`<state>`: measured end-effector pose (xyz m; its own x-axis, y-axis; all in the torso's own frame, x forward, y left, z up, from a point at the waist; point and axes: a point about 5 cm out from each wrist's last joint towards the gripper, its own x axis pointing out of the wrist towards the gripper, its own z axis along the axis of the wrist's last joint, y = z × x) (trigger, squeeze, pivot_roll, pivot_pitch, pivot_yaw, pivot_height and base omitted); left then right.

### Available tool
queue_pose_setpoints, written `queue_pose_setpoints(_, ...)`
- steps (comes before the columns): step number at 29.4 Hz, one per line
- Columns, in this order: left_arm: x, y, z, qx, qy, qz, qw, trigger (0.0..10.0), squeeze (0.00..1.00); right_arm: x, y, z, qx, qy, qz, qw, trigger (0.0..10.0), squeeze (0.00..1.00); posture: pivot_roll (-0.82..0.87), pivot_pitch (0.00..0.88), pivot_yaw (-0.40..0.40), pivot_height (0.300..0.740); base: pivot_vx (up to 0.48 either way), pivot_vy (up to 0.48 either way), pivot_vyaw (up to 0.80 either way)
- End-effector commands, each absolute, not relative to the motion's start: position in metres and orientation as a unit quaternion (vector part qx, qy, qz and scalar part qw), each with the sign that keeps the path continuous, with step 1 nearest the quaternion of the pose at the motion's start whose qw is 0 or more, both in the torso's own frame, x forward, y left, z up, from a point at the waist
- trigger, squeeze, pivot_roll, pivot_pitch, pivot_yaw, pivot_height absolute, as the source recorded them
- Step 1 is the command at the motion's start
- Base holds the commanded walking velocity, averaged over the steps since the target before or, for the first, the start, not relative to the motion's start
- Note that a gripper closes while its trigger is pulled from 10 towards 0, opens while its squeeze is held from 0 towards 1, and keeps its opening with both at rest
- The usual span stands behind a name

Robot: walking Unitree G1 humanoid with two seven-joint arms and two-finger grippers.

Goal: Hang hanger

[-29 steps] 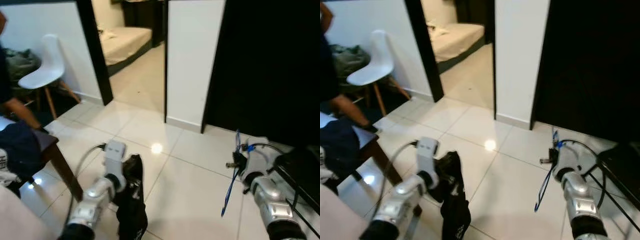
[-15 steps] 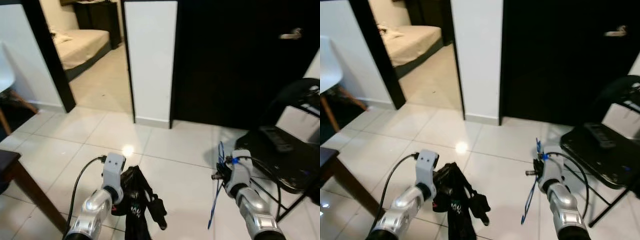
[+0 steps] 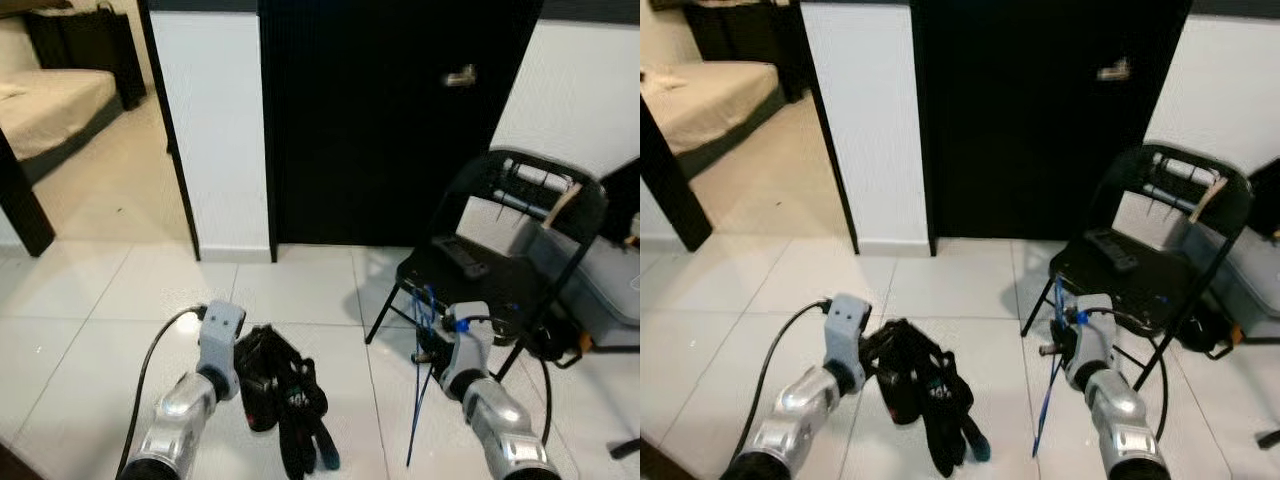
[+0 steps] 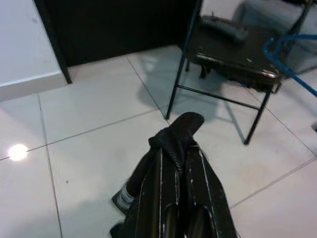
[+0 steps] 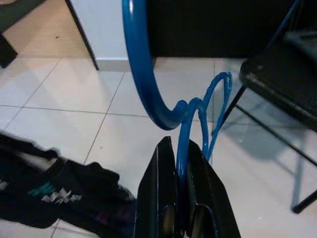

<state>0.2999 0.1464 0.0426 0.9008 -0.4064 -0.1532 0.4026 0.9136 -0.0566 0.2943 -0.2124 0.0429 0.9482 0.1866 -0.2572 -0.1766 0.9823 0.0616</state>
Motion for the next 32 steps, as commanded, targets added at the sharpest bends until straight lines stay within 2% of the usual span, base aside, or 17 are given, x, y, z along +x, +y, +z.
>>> queue_pose_setpoints(1, 0.303, 0.143, 0.046, -0.003, 0.072, -0.232, 0.97, 10.0, 0.0, 0.294, -0.217, 0.044, 0.024, 0.129, 0.092, 0.987, 10.0, 0.0, -0.1, 0.0, 0.025, 0.736, 0.0, 0.0, -0.78)
queue_pose_setpoints(6, 0.301, 0.141, 0.046, 0.009, 0.071, -0.248, 0.966, 10.0, 0.0, 0.292, -0.219, 0.044, 0.03, 0.13, 0.094, 0.987, 10.0, 0.0, -0.11, 0.0, 0.023, 0.736, 0.0, 0.0, -0.78)
queue_pose_setpoints(9, 0.302, 0.137, 0.048, 0.085, 0.066, -0.269, 0.957, 10.0, 0.0, 0.29, -0.221, 0.046, 0.055, 0.128, 0.097, 0.985, 10.0, 0.0, -0.11, 0.0, 0.033, 0.736, 0.0, 0.0, -0.78)
queue_pose_setpoints(13, 0.309, 0.135, 0.057, 0.138, 0.045, -0.268, 0.952, 10.0, 0.0, 0.291, -0.221, 0.05, 0.073, 0.12, 0.095, 0.986, 10.0, 0.0, -0.11, 0.0, 0.039, 0.736, 0.0, 0.0, -0.78)
queue_pose_setpoints(18, 0.325, 0.128, 0.086, 0.166, -0.013, -0.28, 0.945, 10.0, 0.0, 0.292, -0.222, 0.055, 0.065, 0.111, 0.105, 0.986, 10.0, 0.0, -0.11, 0.0, 0.045, 0.736, 0.0, 0.0, -0.78)
queue_pose_setpoints(21, 0.345, 0.124, 0.132, 0.209, -0.097, -0.282, 0.931, 10.0, 0.0, 0.3, -0.216, 0.074, 0.063, 0.089, 0.14, 0.984, 10.0, 0.0, -0.12, 0.0, 0.062, 0.736, 0.0, 0.0, -0.78)
queue_pose_setpoints(22, 0.345, 0.124, 0.132, 0.209, -0.097, -0.282, 0.931, 10.0, 0.0, 0.3, -0.216, 0.074, 0.063, 0.089, 0.14, 0.984, 10.0, 0.0, -0.12, 0.0, 0.062, 0.736, 0.0, 0.0, -0.78)
queue_pose_setpoints(25, 0.357, 0.122, 0.169, 0.225, -0.16, -0.282, 0.919, 10.0, 0.0, 0.307, -0.206, 0.095, 0.063, 0.053, 0.164, 0.983, 10.0, 0.0, -0.12, 0.0, 0.07, 0.736, 0.0, 0.0, -0.78)
queue_pose_setpoints(32, 0.364, 0.117, 0.196, 0.246, -0.205, -0.287, 0.903, 10.0, 0.0, 0.32, -0.197, 0.123, 0.095, 0.001, 0.162, 0.982, 10.0, 0.0, -0.12, 0.0, 0.072, 0.736, 0.0, 0.0, -0.78)
